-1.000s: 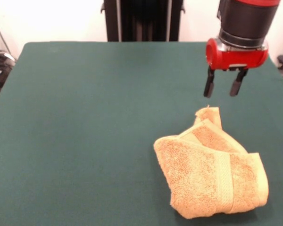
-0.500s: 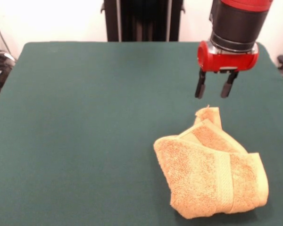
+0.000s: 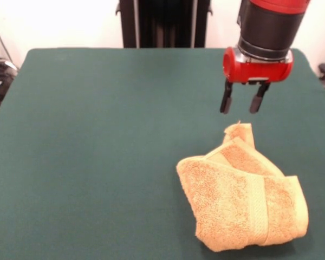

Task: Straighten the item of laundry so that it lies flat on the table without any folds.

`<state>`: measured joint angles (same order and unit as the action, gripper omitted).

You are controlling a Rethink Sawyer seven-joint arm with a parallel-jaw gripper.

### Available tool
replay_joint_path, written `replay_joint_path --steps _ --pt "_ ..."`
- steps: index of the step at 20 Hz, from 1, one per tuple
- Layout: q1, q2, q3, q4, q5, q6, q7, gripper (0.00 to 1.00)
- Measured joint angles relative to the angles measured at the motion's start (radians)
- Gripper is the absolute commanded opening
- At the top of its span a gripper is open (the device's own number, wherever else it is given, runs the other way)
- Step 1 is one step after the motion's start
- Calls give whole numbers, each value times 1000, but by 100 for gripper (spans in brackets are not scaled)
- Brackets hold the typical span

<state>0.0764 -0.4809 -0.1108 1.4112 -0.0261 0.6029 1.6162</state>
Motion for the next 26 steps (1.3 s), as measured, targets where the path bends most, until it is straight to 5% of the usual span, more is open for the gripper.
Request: replay_joint_path --steps 26 --pt "-2 176 -9 -74 -6 -91 0 100"
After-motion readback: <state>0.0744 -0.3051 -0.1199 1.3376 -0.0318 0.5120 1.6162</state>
